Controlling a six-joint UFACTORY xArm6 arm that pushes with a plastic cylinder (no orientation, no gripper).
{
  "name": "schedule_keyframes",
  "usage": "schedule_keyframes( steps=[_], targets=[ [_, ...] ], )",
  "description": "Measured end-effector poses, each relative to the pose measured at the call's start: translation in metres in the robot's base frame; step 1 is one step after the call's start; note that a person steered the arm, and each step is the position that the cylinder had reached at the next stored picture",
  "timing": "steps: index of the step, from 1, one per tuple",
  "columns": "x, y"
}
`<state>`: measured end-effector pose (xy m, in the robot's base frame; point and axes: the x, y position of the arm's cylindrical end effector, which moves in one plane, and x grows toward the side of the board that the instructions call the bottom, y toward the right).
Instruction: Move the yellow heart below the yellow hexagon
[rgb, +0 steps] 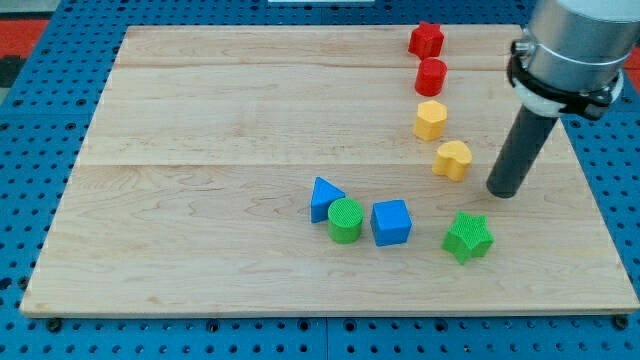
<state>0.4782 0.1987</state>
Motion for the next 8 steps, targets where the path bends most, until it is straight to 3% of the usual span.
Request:
schedule_keyframes(
  steps=[1, 2, 3, 4, 5, 8],
  targets=[
    [-0.027, -0.035],
    [-0.016, -0.059],
    [0.001, -0.013],
    [0.051, 0.052],
    [0.084, 0.013],
    [0.084, -0.012]
  ],
)
